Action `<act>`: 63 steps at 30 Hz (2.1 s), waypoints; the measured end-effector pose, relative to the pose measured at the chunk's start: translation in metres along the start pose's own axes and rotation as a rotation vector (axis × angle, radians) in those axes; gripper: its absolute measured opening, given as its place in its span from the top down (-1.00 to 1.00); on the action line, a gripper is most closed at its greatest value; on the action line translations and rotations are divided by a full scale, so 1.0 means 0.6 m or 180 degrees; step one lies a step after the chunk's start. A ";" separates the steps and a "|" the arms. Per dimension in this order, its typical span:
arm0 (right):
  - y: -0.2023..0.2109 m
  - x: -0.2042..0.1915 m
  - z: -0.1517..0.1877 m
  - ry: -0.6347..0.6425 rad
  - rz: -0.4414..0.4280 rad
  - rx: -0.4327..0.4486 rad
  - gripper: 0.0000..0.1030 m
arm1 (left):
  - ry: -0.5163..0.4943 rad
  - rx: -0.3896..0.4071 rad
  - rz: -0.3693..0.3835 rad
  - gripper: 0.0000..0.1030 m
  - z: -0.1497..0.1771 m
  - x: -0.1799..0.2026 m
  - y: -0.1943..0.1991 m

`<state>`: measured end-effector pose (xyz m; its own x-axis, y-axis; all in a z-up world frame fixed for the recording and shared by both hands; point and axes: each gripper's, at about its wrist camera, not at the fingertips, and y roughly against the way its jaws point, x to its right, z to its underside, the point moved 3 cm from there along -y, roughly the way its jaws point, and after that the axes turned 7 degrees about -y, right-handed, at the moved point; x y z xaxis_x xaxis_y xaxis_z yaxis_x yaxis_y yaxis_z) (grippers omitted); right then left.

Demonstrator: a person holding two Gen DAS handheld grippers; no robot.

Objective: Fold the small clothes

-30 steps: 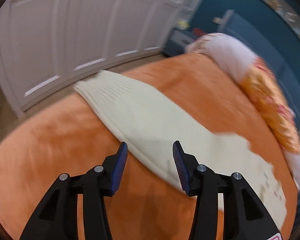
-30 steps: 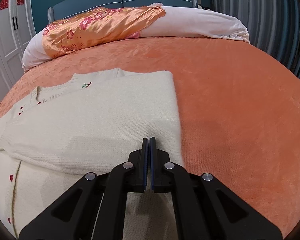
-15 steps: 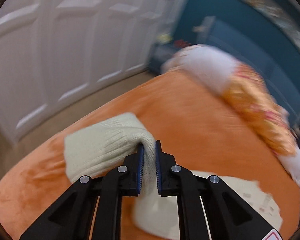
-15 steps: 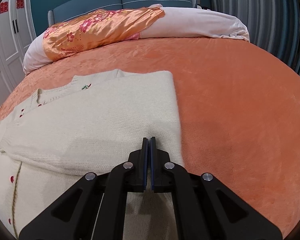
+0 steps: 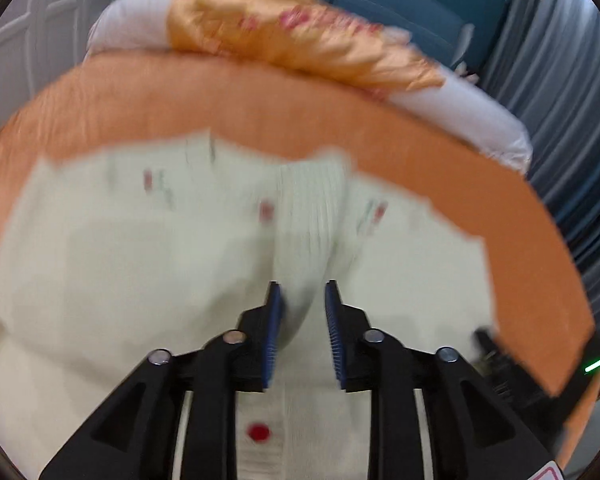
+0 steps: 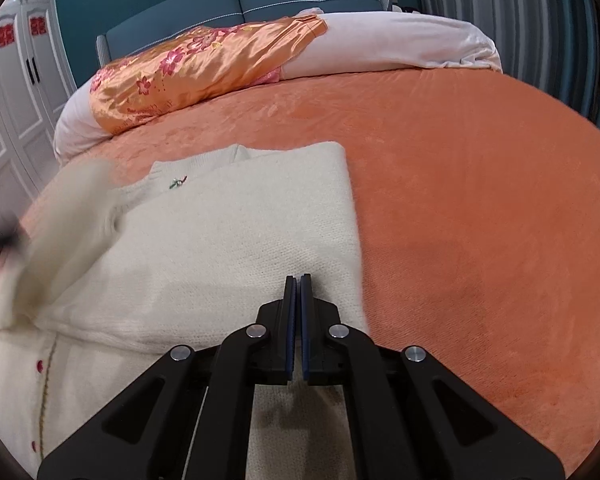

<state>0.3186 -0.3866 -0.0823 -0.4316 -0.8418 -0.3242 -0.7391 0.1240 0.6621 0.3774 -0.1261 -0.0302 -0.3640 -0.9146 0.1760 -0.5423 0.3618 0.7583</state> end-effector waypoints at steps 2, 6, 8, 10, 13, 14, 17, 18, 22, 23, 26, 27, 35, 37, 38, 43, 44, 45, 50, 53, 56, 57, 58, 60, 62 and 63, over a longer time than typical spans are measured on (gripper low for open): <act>0.001 0.006 -0.002 -0.0076 -0.0089 -0.0018 1.00 | 0.0028 0.0129 0.0020 0.49 0.025 -0.009 0.020; 0.018 -0.005 -0.009 -0.0068 -0.0118 0.0026 0.90 | 0.0312 0.0388 0.0122 -0.07 0.032 -0.077 0.092; 0.038 -0.034 -0.017 0.0036 -0.0260 0.0094 0.52 | 0.0420 0.0437 0.0029 -0.12 0.033 -0.127 0.113; 0.057 -0.080 -0.023 0.0147 -0.0436 0.0161 0.22 | 0.0586 0.0408 -0.0131 -0.12 0.023 -0.188 0.117; 0.060 -0.176 -0.017 0.0391 -0.0677 -0.0014 -0.02 | 0.0950 0.0283 -0.0379 -0.12 0.040 -0.273 0.110; 0.056 -0.207 -0.011 0.0497 -0.0707 -0.0068 -0.03 | 0.1107 0.0266 -0.0405 -0.12 0.050 -0.298 0.110; 0.034 -0.310 0.025 0.0933 -0.0643 -0.0199 -0.13 | 0.1300 0.0287 -0.0435 -0.11 0.068 -0.332 0.099; 0.021 -0.343 0.042 0.1119 -0.0515 -0.0214 -0.17 | 0.1274 0.0304 -0.0465 -0.11 0.070 -0.331 0.094; -0.012 -0.384 0.074 0.1400 -0.0009 -0.0075 -0.17 | 0.0948 0.0378 -0.0716 -0.12 0.080 -0.316 0.086; -0.016 -0.369 0.072 0.1319 0.0109 -0.0041 -0.17 | 0.0937 0.0375 -0.0729 -0.13 0.081 -0.318 0.085; -0.011 -0.276 0.055 0.0690 0.0079 -0.0158 -0.43 | 0.0917 0.0393 -0.0703 -0.18 0.079 -0.320 0.080; -0.009 -0.249 0.053 0.0498 0.0005 -0.0228 -0.45 | 0.0912 0.0400 -0.0691 -0.20 0.083 -0.322 0.080; 0.023 -0.154 0.028 -0.0072 -0.0364 -0.0408 -0.35 | 0.0882 0.0296 -0.0707 -0.26 0.075 -0.321 0.075; 0.015 -0.144 0.014 -0.0158 -0.0404 -0.0420 -0.35 | 0.0990 0.0242 -0.0614 -0.26 0.070 -0.328 0.080; 0.015 -0.135 0.010 -0.0219 -0.0423 -0.0424 -0.35 | 0.1084 0.0227 -0.0546 -0.25 0.068 -0.334 0.082; -0.030 -0.095 -0.017 -0.0615 -0.0467 -0.0648 0.22 | 0.1644 0.0067 -0.0243 0.01 0.059 -0.371 0.082; -0.036 -0.097 -0.020 -0.0589 -0.0465 -0.0697 0.65 | 0.1691 0.0032 -0.0232 0.37 0.055 -0.375 0.081; -0.040 -0.106 -0.028 -0.0545 -0.0480 -0.0735 0.83 | 0.1736 -0.0022 -0.0214 0.55 0.051 -0.382 0.077; 0.073 -0.171 -0.109 -0.0325 -0.1473 -0.0080 0.90 | 0.1675 0.0366 -0.0175 0.90 0.012 -0.381 0.124; 0.120 -0.162 -0.124 -0.0255 -0.1701 0.0315 0.91 | 0.1448 0.0639 -0.0369 0.90 0.000 -0.363 0.153; -0.021 -0.119 -0.065 -0.0176 -0.0825 -0.0391 0.93 | 0.1238 0.0368 -0.0564 0.89 0.023 -0.356 0.096; -0.054 -0.107 -0.039 -0.0162 -0.0628 -0.0592 0.94 | 0.1207 0.0260 -0.0623 0.89 0.034 -0.355 0.077; -0.050 -0.107 -0.032 -0.0173 -0.0668 -0.0546 0.94 | 0.1183 0.0238 -0.0663 0.88 0.048 -0.353 0.064; -0.021 -0.112 -0.035 -0.0206 -0.0803 -0.0334 0.94 | 0.1087 0.0374 -0.0731 0.86 0.060 -0.350 0.065; -0.032 -0.103 -0.025 -0.0176 -0.0628 -0.0365 0.95 | 0.1129 0.0384 -0.0708 0.79 0.066 -0.354 0.066; -0.055 -0.092 -0.016 -0.0121 -0.0378 -0.0493 1.00 | 0.1160 0.0390 -0.0697 0.75 0.067 -0.357 0.066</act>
<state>0.3718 -0.3494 -0.0795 -0.3675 -0.8248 -0.4297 -0.6990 -0.0598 0.7126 0.4032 0.0913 -0.0632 0.0484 -0.9681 0.2460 -0.6706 0.1510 0.7263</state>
